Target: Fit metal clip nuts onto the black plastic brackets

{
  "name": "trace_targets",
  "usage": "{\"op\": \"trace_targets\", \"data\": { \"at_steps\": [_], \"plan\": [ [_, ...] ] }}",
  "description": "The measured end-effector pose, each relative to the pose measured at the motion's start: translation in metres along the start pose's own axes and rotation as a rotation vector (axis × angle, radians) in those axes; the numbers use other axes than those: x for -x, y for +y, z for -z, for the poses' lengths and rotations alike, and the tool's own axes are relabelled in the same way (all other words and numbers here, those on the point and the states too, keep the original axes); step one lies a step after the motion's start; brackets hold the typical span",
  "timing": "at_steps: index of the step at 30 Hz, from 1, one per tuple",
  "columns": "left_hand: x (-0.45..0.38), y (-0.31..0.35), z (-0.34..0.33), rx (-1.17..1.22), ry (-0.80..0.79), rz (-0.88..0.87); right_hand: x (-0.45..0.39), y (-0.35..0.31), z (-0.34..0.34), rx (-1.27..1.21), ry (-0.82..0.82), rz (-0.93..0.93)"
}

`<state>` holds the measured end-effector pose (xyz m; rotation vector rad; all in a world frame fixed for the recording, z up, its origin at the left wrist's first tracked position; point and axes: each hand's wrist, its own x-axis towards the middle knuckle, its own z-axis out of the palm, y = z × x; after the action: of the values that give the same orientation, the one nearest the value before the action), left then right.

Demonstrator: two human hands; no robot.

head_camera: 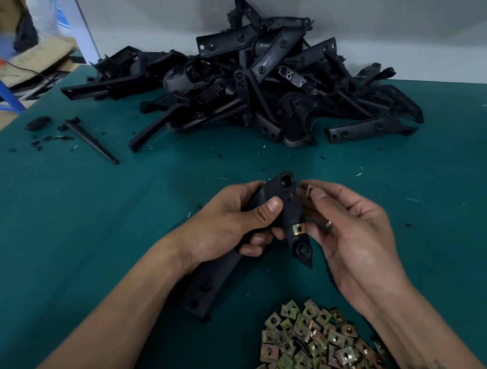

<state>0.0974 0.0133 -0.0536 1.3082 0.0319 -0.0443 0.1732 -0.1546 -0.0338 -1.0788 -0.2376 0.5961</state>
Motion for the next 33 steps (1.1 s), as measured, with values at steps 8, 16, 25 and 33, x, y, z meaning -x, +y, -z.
{"op": "trace_targets", "data": {
  "at_steps": [8, 16, 25, 33],
  "plan": [
    [-0.0003, -0.0006, -0.0002, -0.006, -0.005, -0.002, 0.0007, -0.0018, 0.0028, -0.015, -0.016, 0.024],
    [-0.0006, -0.0002, 0.0002, 0.000, -0.017, -0.009, 0.0021, 0.0023, -0.0020, -0.015, 0.009, 0.037],
    [-0.0006, 0.0000, -0.0002, 0.002, -0.022, -0.018, 0.0025, 0.0001, -0.0025, -0.033, 0.040, 0.043],
    [-0.0004, -0.0005, -0.0003, -0.020, -0.014, -0.009, 0.0041, -0.0008, -0.0045, 0.038, 0.063, 0.102]
  ]
}}
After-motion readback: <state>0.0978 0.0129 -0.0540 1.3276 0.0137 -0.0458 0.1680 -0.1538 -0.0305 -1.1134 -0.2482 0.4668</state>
